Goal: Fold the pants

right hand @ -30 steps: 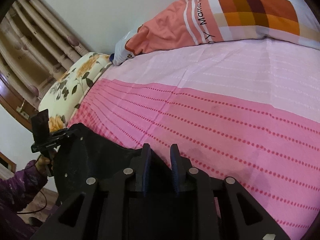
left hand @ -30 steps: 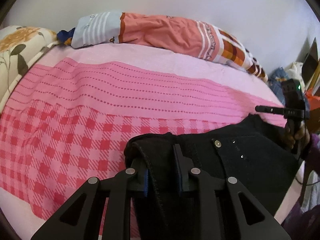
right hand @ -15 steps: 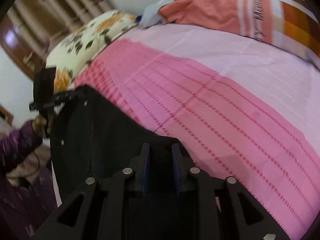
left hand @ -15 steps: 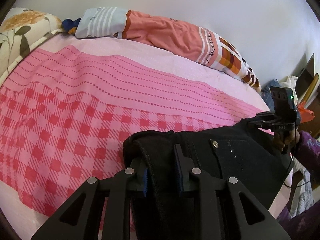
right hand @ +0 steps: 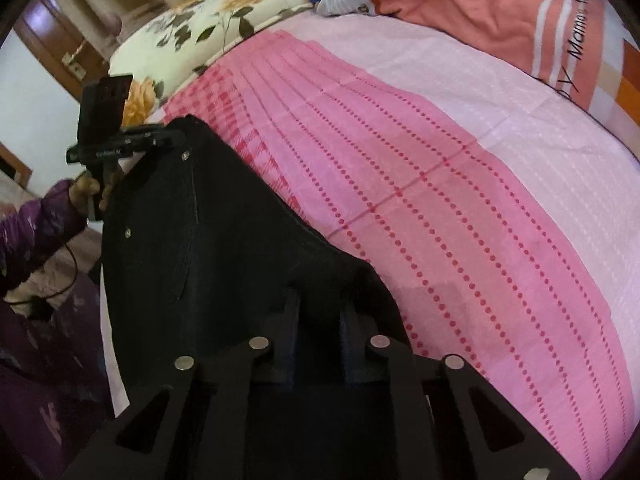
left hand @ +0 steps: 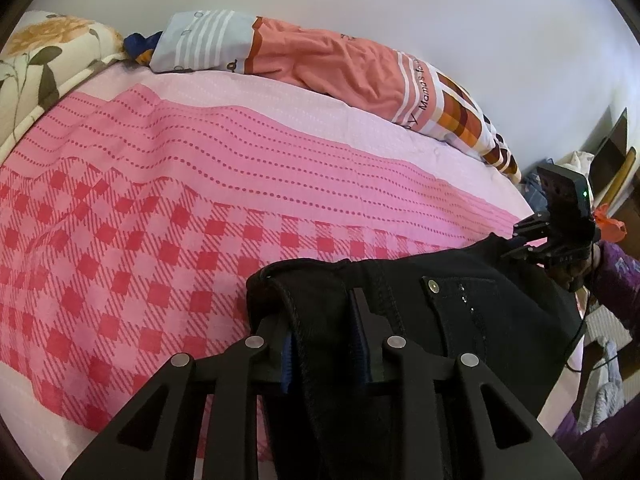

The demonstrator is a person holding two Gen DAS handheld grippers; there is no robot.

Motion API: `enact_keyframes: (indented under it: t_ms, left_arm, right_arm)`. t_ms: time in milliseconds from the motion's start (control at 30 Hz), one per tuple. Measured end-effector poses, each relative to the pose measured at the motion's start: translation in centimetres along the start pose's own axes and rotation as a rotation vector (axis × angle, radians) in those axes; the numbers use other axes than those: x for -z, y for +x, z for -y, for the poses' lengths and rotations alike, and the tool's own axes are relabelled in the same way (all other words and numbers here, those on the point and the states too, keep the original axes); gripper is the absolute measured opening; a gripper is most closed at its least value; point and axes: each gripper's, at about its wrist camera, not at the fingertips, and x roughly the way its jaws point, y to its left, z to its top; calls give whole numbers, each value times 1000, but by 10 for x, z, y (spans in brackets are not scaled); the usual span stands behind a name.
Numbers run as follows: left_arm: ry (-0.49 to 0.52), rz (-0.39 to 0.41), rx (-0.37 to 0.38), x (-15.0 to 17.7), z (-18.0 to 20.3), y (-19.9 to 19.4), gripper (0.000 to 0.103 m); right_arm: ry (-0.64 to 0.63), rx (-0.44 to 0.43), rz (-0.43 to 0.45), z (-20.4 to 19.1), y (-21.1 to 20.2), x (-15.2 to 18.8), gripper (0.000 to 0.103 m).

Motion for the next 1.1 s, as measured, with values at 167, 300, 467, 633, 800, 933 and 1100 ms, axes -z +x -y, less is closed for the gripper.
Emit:
enact_keyframes:
  t_ms: [167,300,467,633,800,933,1100]
  left_arm:
    - [41,48,-35,6,7,-3,27]
    - [33,69,-30,10,5,-2,28]
    - [-25,71,14,13,-7,-3,34]
    - [-36,67,10,12,-7,-2,38]
    - [-34,68,1,14,-5,-2,39]
    - [-40,71,3,13,-5,-1,39]
    - [-44,73,7,13,-5,-1,39]
  right_arm:
    - [204,-72,150,26,-12,5,6]
    - [323,-66,216,46,0,17,4]
    - [293,4,220,39,-1,11,4]
    - [359,-60,244,53,-7,20,9]
    - [479,26,349,75,-37,32,14]
    - [346,-84,405,37,-50,28,14]
    - [144,-29,172,-7,-1,9,0]
